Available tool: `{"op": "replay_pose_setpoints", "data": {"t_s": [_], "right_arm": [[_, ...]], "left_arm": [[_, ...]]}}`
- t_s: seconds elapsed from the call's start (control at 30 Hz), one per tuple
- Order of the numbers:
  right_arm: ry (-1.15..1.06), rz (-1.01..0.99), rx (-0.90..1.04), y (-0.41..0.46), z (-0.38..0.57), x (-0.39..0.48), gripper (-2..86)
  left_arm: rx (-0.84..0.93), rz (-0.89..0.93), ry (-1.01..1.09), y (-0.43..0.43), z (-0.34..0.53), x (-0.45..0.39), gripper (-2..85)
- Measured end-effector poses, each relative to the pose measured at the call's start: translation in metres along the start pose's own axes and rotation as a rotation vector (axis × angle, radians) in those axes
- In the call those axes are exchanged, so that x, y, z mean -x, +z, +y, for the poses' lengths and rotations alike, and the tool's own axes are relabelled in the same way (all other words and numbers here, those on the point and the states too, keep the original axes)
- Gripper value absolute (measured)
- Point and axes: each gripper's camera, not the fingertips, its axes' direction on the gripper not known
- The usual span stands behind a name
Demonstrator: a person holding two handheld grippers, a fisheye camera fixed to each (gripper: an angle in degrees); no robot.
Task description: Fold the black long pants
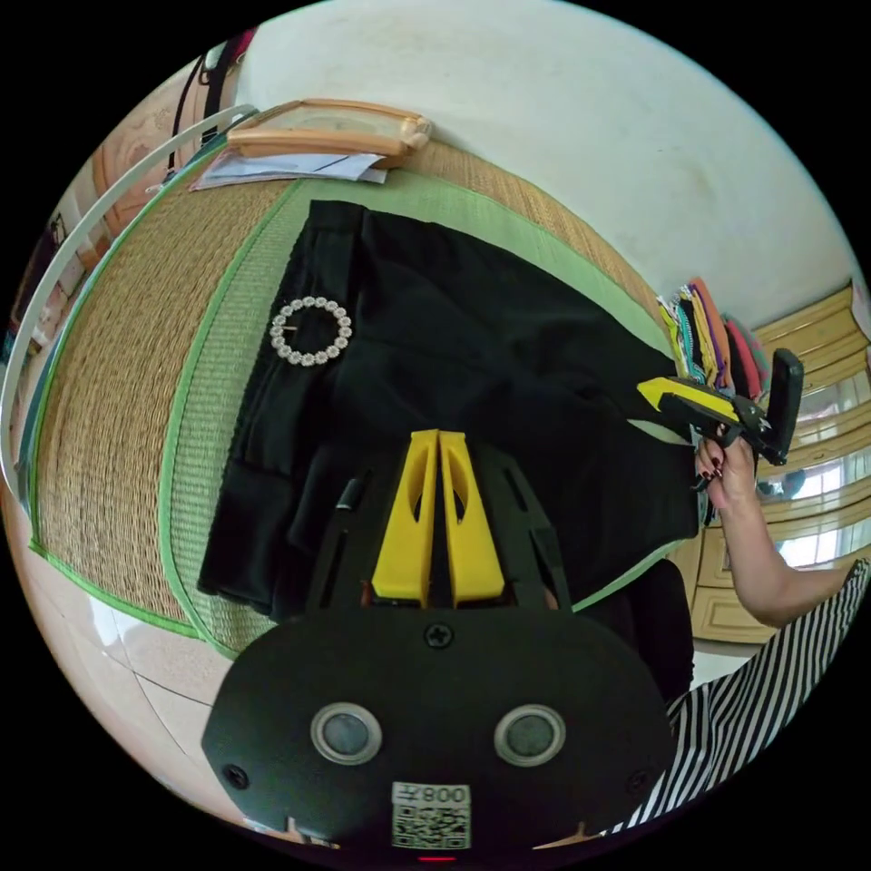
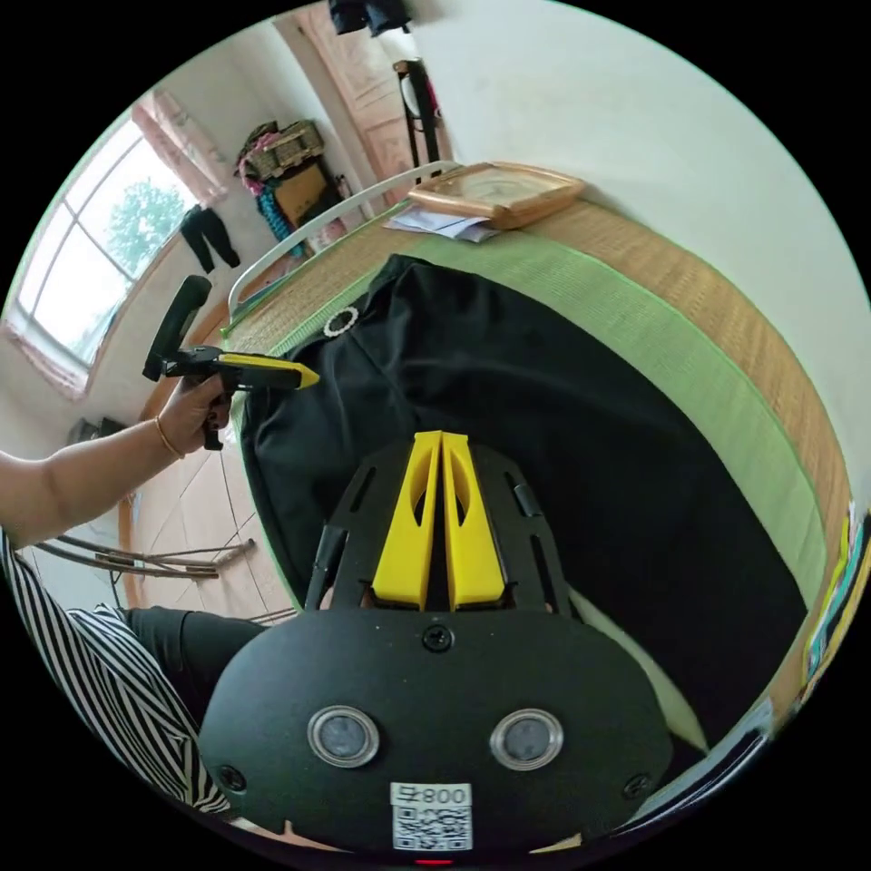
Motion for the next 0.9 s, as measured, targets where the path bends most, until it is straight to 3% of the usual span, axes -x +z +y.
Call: {"op": "replay_pose_setpoints", "data": {"t_s": [0.17, 0.27, 0.5, 0.57, 0.63, 0.7, 0.77, 0.9], "right_arm": [[-0.029, -0.007, 0.208, 0.057, -0.053, -0.009, 0.1], [0.012, -0.076, 0.135, 0.038, -0.064, -0.023, 0.1], [0.006, -0.139, 0.06, -0.025, -0.102, -0.034, 0.1], [0.007, -0.129, 0.084, -0.027, -0.112, -0.037, 0.1], [0.012, -0.09, 0.199, -0.01, -0.121, -0.045, 0.1], [0.05, -0.145, 0.158, -0.021, -0.125, -0.055, 0.2], [0.066, -0.165, 0.154, -0.033, -0.131, -0.06, 0.2], [0.019, -0.15, 0.076, -0.076, -0.144, -0.058, 0.2]], "left_arm": [[-0.007, -0.009, -0.024, 0.035, 0.0, 0.066, 0.2], [-0.017, 0.084, -0.076, 0.045, 0.002, 0.103, 0.2], [-0.123, -0.012, -0.144, 0.031, 0.03, 0.159, 0.2], [-0.089, -0.061, -0.175, 0.038, 0.036, 0.178, 0.2], [-0.127, 0.028, -0.207, 0.041, 0.038, 0.202, 0.2], [-0.12, 0.027, -0.221, 0.041, 0.032, 0.212, 0.3], [-0.121, -0.024, -0.196, 0.039, 0.023, 0.213, 0.3], [-0.184, 0.052, -0.105, 0.035, -0.009, 0.216, 0.6]]}}
